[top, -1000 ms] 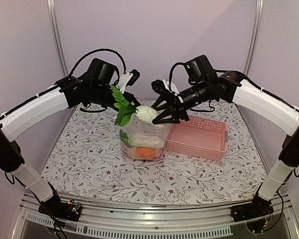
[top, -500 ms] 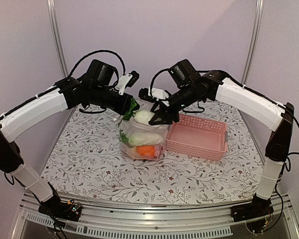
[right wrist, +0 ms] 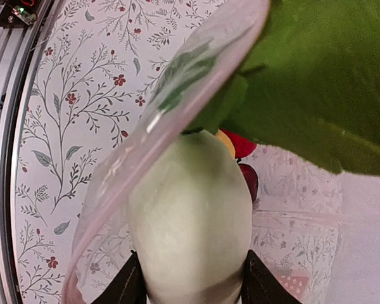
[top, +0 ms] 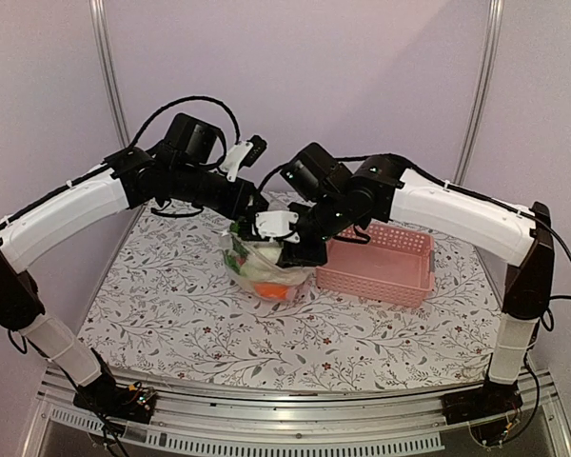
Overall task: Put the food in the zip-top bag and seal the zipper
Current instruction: Place the fake vegetable in the zipper food storage bag.
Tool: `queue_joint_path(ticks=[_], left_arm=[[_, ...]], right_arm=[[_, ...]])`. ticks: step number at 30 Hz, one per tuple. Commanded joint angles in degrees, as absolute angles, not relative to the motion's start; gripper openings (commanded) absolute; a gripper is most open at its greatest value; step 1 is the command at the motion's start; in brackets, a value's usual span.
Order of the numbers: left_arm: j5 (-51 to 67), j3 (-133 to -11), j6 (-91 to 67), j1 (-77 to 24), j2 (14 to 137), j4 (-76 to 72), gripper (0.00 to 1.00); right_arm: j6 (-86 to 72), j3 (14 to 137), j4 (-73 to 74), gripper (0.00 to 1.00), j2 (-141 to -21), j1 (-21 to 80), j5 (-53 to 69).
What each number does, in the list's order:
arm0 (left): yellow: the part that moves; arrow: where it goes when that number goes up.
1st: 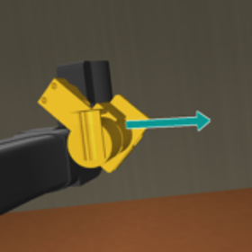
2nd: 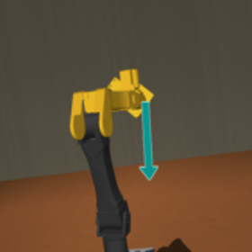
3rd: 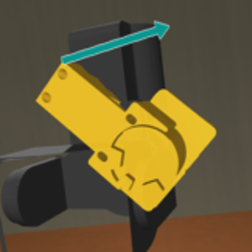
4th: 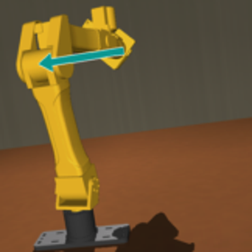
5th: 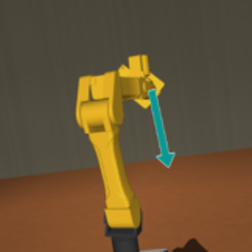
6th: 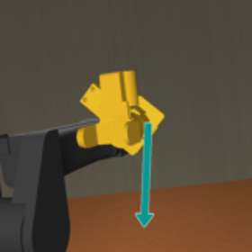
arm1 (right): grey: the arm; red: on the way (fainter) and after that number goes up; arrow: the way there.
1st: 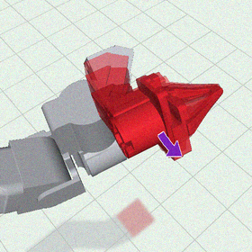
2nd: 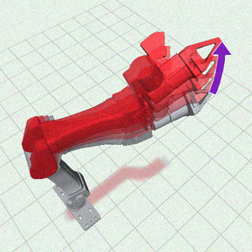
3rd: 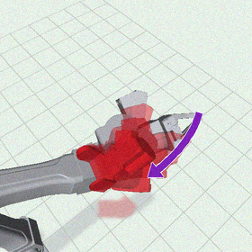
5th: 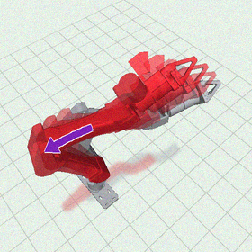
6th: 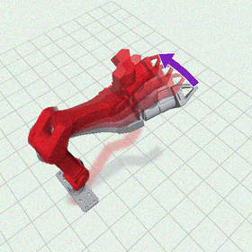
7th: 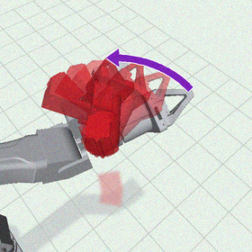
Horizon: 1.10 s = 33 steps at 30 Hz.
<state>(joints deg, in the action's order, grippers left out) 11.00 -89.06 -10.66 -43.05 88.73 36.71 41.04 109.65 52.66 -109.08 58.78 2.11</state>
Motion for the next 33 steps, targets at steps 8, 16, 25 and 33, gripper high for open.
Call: queue_joint_path(ticks=[8, 16, 25, 33], left_arm=[[14.5, -87.0, -12.5, -42.4, 87.4, 33.8, 0.09], [14.1, -85.1, -12.5, -42.3, 86.4, 32.6, 0.09], [12.4, -83.9, -12.3, -39.8, 86.0, 32.6, 0.09], [12.9, -83.4, -13.6, -37.6, 86.4, 31.0, 0.08]], right_arm=[[49.1, 109.2, 48.0, 0.24, -117.3, 63.5, -21.6], [51.2, 108.2, 39.7, 0.35, -116.1, 63.8, -30.1], [48.0, 108.3, 48.5, 0.68, -105.9, 61.3, -5.4], [45.0, 111.0, 53.5, 0.74, -103.4, 58.5, 7.1]])
